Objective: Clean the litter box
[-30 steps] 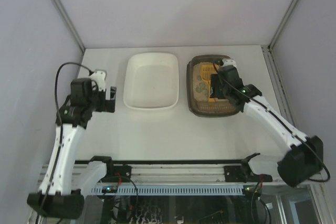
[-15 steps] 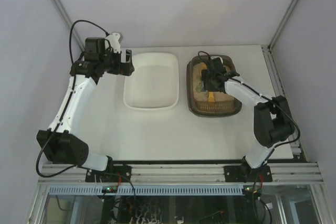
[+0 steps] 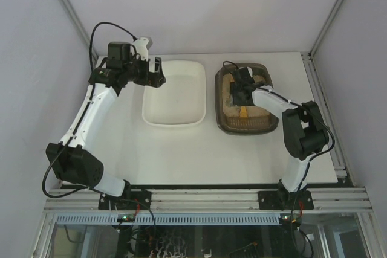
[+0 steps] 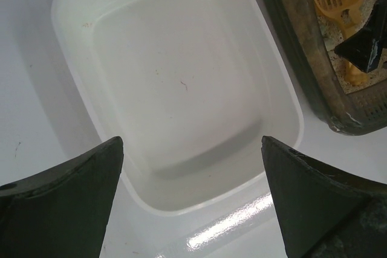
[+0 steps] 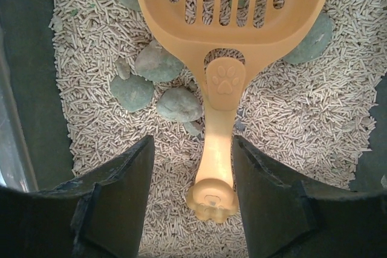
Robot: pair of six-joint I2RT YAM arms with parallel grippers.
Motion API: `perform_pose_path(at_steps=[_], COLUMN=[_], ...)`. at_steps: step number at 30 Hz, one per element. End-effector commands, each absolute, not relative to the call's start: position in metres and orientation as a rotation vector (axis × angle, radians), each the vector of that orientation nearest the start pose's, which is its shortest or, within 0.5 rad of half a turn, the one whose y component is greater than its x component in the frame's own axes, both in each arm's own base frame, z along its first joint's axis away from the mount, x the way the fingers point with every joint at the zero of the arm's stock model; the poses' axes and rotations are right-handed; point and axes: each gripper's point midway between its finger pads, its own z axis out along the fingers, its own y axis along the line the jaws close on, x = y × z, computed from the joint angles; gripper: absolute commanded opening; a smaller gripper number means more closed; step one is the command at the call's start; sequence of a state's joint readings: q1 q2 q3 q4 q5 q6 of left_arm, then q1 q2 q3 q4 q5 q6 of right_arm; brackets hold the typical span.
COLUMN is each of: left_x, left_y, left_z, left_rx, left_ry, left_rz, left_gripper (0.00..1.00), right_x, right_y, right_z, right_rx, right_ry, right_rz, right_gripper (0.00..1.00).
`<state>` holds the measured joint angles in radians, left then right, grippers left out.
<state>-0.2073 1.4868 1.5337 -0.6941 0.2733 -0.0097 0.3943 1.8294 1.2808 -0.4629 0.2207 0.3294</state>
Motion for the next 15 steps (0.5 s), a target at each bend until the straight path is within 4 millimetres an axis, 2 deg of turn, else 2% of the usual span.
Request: perform_pose_path(at_steps=[1,11,15], left_x=[0.394,0.386,0.385], left_y=[-0.131,-0.128,-0.129], left_z=[0.295,0.283,0.282], left_rx=[0.373,0.38,0.385], left_ry=[2.093,2.105,2.107], left_rz=[-0.41,-0.393,-0.405], left_gripper=[1.0,1.0,1.0], right_x=[0.423,0.427,0.429], right_y=[0.143,0.131,0.124], right_z=[0.076,0.068,0.062], right_rx=[0.031,0.053,0.066], right_ry=[2.47,2.48,2.485], right_rz=[-0.008,-0.052,-0.082], right_gripper=[0.54,0.51,0.43])
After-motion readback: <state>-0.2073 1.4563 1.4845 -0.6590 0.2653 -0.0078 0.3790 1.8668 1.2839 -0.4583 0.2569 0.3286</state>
